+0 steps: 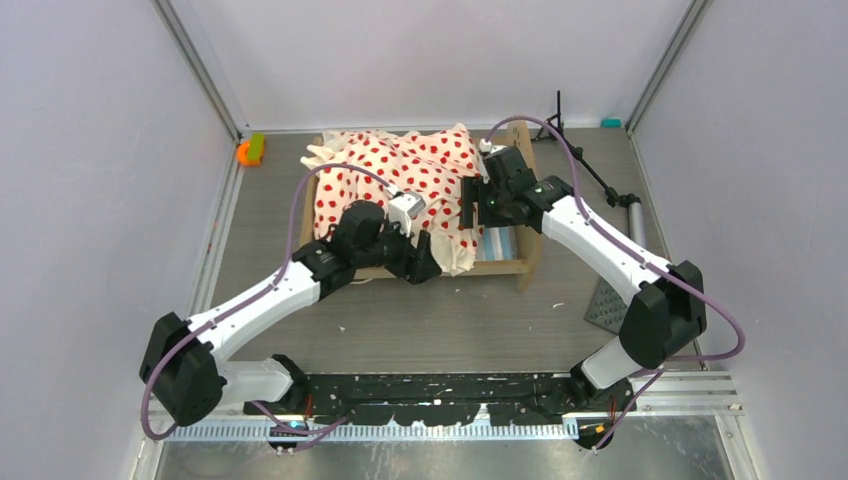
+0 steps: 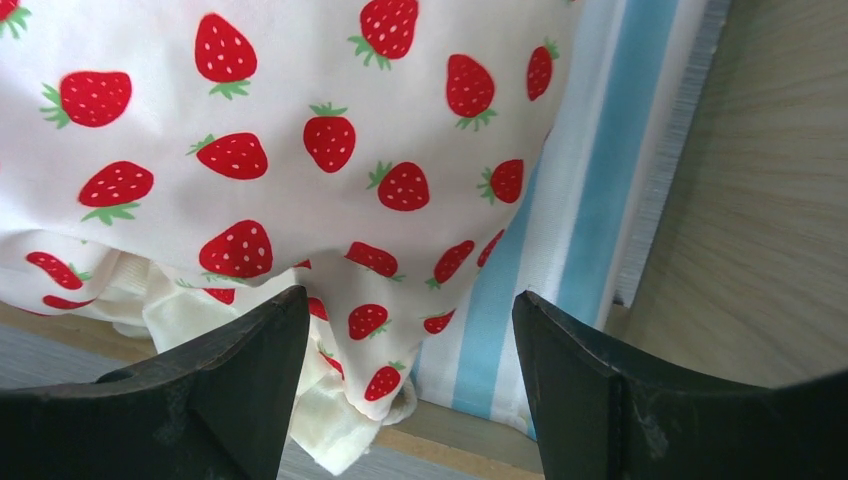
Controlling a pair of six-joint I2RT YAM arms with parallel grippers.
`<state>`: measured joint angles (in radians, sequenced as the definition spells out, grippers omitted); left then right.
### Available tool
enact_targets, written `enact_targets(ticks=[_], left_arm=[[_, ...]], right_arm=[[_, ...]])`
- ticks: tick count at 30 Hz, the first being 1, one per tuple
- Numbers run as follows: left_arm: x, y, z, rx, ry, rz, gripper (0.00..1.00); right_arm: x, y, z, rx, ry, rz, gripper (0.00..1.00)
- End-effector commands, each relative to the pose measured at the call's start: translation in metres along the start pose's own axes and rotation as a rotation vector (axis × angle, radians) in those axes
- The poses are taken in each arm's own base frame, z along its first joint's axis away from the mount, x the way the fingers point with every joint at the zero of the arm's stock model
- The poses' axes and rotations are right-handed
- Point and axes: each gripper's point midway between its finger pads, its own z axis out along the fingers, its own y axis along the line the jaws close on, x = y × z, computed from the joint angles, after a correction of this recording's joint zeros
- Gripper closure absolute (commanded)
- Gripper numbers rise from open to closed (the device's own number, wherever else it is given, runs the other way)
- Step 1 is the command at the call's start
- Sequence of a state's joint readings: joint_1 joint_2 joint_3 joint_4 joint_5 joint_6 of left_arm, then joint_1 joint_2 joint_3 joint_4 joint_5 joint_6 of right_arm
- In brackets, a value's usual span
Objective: Set up the pet bed
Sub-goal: Adjust the mattress on the bed frame.
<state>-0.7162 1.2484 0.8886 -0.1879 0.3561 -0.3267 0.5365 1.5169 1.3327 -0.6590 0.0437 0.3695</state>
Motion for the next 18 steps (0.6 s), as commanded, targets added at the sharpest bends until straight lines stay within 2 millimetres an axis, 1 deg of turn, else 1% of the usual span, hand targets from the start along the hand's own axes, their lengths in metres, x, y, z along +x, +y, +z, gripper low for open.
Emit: enact_targets(ticks=[1, 3, 6, 7, 11, 14, 16, 18], left_arm=[[-0.037, -0.008, -0.021, -0.044, -0.115, 0.006, 0.31], [-0.043, -0.002, -0.028, -0.089, -0.141, 0.003, 0.30], [-0.051, 0.007, -0.036, -0.160, -0.187, -0.010, 0.26], [-0.054, 0.011, -0.039, -0.187, -0.201, -0.010, 0.25], [-0.060, 0.028, -0.047, -0.280, -0.233, -0.024, 0.21], [-0.059, 0.036, -0.049, -0.314, -0.219, -0.034, 0.21], [-0.057, 0.044, -0.049, -0.354, -0.216, -0.040, 0.21], [-0.053, 0.048, -0.049, -0.374, -0.201, -0.045, 0.21]], right_arm=[[-0.001, 0.010, 0.012, -0.006, -0.015, -0.010, 0.21], [0.003, 0.009, 0.019, 0.006, -0.007, -0.015, 0.21], [0.005, 0.004, 0.029, 0.032, -0.010, -0.017, 0.27], [0.005, 0.003, 0.031, 0.033, -0.014, -0.018, 0.31], [-0.001, 0.003, 0.034, 0.035, -0.028, -0.048, 0.54], [-0.012, 0.004, 0.027, 0.036, -0.062, -0.067, 0.69], [-0.019, 0.004, 0.021, 0.042, -0.081, -0.087, 0.75], [-0.025, 0.001, 0.016, 0.055, -0.098, -0.113, 0.88]])
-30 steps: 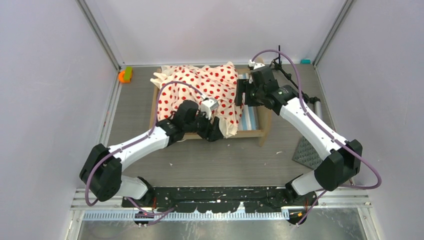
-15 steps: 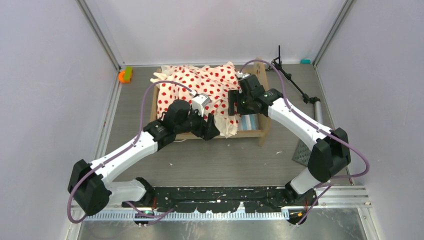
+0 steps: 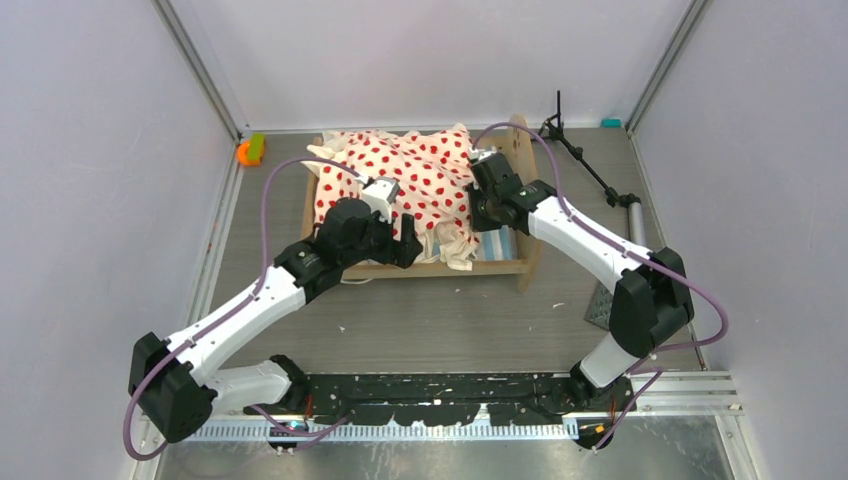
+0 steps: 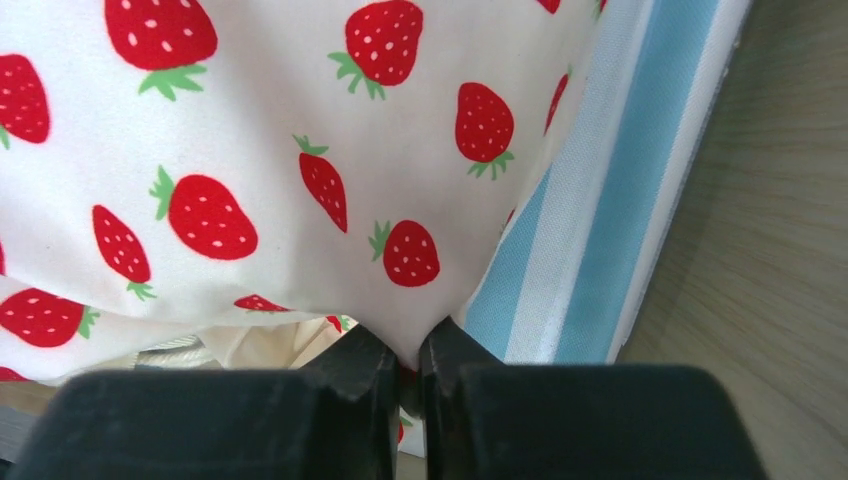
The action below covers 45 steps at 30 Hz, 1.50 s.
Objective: Set up the pet bed
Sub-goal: Adjust the mattress on the bed frame.
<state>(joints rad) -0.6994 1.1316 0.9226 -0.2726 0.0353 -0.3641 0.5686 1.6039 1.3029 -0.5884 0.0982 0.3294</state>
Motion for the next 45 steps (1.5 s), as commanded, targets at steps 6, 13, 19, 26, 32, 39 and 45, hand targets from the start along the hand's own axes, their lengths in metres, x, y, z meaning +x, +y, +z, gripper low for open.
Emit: enact_targets(ticks=[6, 13, 19, 26, 32, 39, 45], left_arm=[[-0.007, 0.021, -0.001, -0.114, -0.015, -0.033, 0.20], [-0.007, 0.023, 0.003, -0.115, -0.010, -0.040, 0.20], [-0.007, 0.023, 0.001, -0.115, -0.011, -0.043, 0.20], [-0.011, 0.025, -0.008, -0.131, -0.025, -0.038, 0.20], [-0.025, 0.021, -0.021, -0.116, -0.074, -0.022, 0.19], [-0.048, 0.014, -0.025, -0.104, -0.109, 0.000, 0.19], [-0.047, 0.028, -0.019, -0.141, -0.096, -0.074, 0.11]], right_arm=[[-0.055, -0.010, -0.035, 0.075, -0.136, -0.141, 0.98], [-0.060, -0.024, -0.057, 0.147, -0.064, -0.253, 1.00], [-0.042, -0.032, -0.062, 0.199, 0.028, -0.338, 1.00], [-0.058, -0.036, -0.062, 0.249, -0.061, -0.285, 1.00], [-0.068, -0.032, -0.063, 0.236, -0.088, -0.278, 0.90], [-0.068, -0.028, -0.060, 0.218, -0.113, -0.231, 0.56], [-0.086, -0.019, -0.073, 0.185, -0.201, -0.138, 0.48]])
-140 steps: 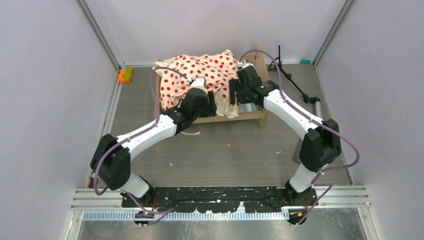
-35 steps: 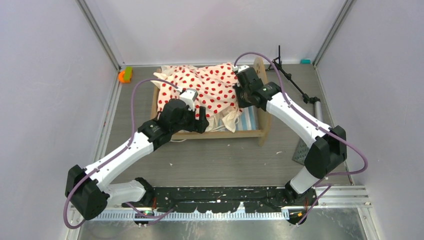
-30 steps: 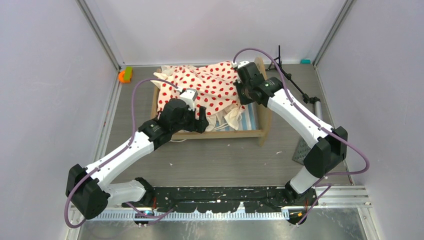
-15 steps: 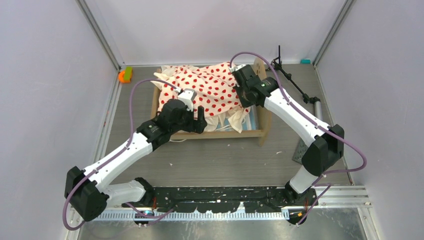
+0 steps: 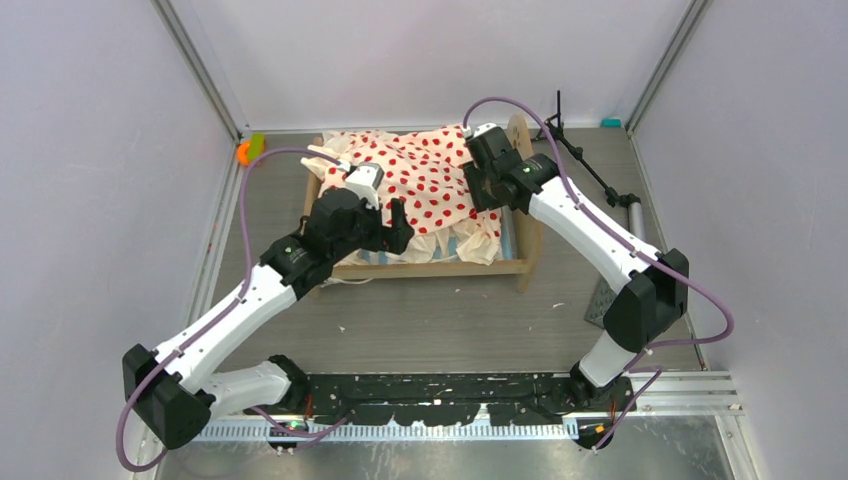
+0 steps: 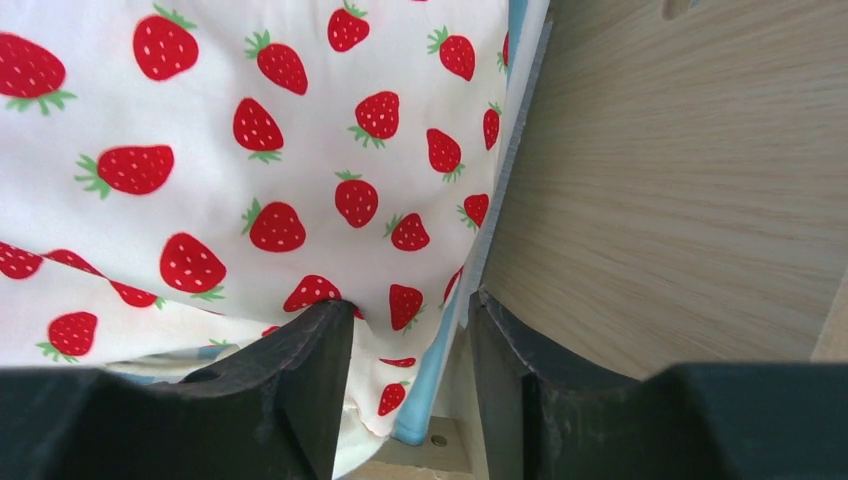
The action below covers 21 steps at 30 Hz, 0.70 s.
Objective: Set up the pet bed
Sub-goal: Adjust the mattress on the bed frame.
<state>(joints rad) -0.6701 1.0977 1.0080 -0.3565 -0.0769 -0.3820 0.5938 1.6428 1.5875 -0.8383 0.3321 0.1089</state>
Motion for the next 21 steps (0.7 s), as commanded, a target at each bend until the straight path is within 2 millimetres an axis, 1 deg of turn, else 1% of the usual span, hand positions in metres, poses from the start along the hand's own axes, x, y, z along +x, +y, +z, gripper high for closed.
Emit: enact_targets(ticks=[1, 4, 5, 7, 8, 11, 14, 17, 21], left_arm=[[-0.012, 0.012, 0.004, -0.023, -0.003, -0.059, 0.11], [-0.012, 0.023, 0.004, -0.042, 0.017, -0.081, 0.11], [-0.013, 0.026, 0.003, -0.049, 0.018, -0.071, 0.11], [-0.014, 0.029, 0.000, -0.058, 0.022, -0.045, 0.11], [-0.014, 0.029, -0.001, -0.060, 0.021, -0.033, 0.11], [-0.013, 0.030, -0.003, -0.061, 0.031, -0.021, 0.11], [-0.009, 0.029, -0.001, -0.068, 0.067, -0.032, 0.11], [-0.010, 0.026, 0.004, -0.060, 0.084, -0.065, 0.12], [-0.015, 0.009, 0.015, 0.020, 0.095, -0.081, 0.16]], right_arm=[[-0.035, -0.006, -0.027, -0.009, -0.144, 0.134, 0.47], [-0.034, -0.008, -0.033, -0.023, -0.153, 0.188, 0.42], [-0.034, -0.010, -0.036, -0.025, -0.161, 0.200, 0.37], [-0.032, -0.015, -0.040, -0.014, -0.185, 0.230, 0.23], [-0.032, -0.019, -0.044, -0.002, -0.204, 0.263, 0.20], [-0.028, -0.023, -0.051, -0.013, -0.230, 0.317, 0.18], [-0.016, -0.028, -0.048, -0.011, -0.175, 0.332, 0.18], [-0.008, -0.034, -0.043, -0.016, -0.107, 0.400, 0.18], [-0.005, -0.023, -0.038, -0.108, -0.062, 0.436, 0.19]])
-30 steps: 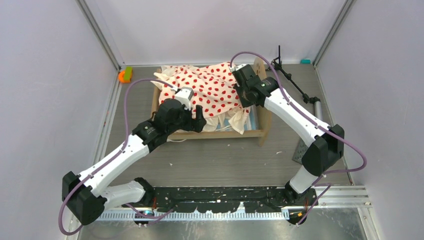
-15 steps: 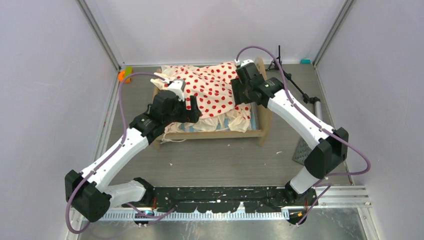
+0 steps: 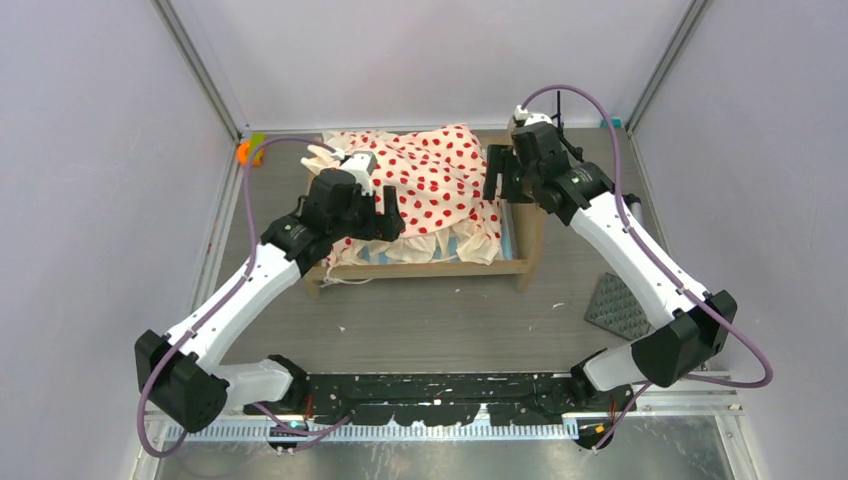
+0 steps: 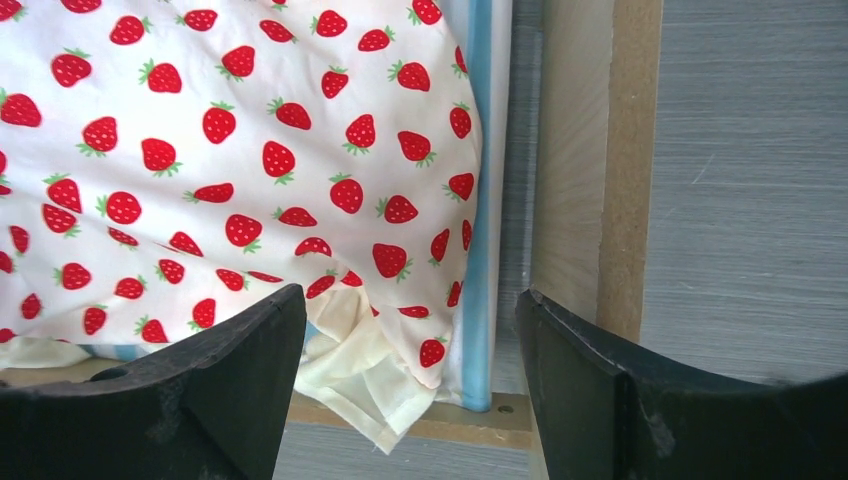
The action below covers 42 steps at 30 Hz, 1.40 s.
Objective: Set up the pet bed
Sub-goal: Adjust the mattress on the bed frame.
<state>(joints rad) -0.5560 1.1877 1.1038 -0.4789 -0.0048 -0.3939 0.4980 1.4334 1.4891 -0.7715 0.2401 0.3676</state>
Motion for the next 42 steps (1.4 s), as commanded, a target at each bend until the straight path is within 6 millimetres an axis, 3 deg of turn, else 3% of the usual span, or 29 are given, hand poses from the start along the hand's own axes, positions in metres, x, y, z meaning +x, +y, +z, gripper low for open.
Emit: enact_targets(ticks=[1, 7, 11, 16, 20, 23, 25, 27, 29, 34, 36, 38, 42], left_arm=[[-0.016, -0.025, 0.005, 0.098, -0.001, -0.007, 0.17], [-0.021, -0.056, 0.020, 0.128, -0.001, 0.098, 0.19], [-0.027, -0.071, 0.017, 0.168, -0.073, 0.118, 0.20], [-0.045, -0.065, 0.006, 0.128, -0.172, 0.133, 0.18], [-0.042, -0.053, -0.004, 0.090, -0.191, 0.154, 0.16], [-0.034, -0.039, -0.013, 0.046, -0.194, 0.176, 0.14], [-0.030, -0.030, -0.020, 0.014, -0.200, 0.179, 0.13], [-0.029, -0.024, -0.027, -0.004, -0.211, 0.184, 0.13], [-0.029, -0.020, -0.035, -0.016, -0.222, 0.191, 0.12], [-0.027, -0.008, -0.048, -0.059, -0.242, 0.189, 0.12], [-0.024, -0.002, -0.050, -0.078, -0.241, 0.194, 0.11], [-0.022, 0.001, -0.052, -0.093, -0.230, 0.210, 0.11], [-0.026, 0.002, -0.054, -0.107, -0.213, 0.231, 0.11]], right_arm=[[0.014, 0.000, 0.007, -0.032, 0.093, 0.067, 0.20], [0.041, 0.017, 0.019, -0.133, 0.179, 0.046, 0.29], [0.044, 0.012, 0.030, -0.062, 0.168, -0.024, 0.29], [0.053, 0.004, 0.051, 0.064, 0.193, -0.097, 0.28], [0.068, -0.001, 0.070, 0.148, 0.228, -0.148, 0.30], [0.064, 0.001, 0.072, 0.156, 0.214, -0.162, 0.53], [0.052, 0.014, 0.066, 0.103, 0.184, -0.172, 0.69], [0.038, 0.030, 0.057, 0.029, 0.159, -0.180, 0.79], [0.022, 0.053, 0.045, -0.074, 0.155, -0.198, 0.82], [0.013, 0.093, 0.045, -0.191, 0.244, -0.256, 0.77], [0.006, 0.107, 0.046, -0.247, 0.228, -0.246, 0.66], [-0.004, 0.110, 0.043, -0.253, 0.192, -0.236, 0.50], [-0.028, 0.093, 0.019, -0.193, 0.079, -0.209, 0.37]])
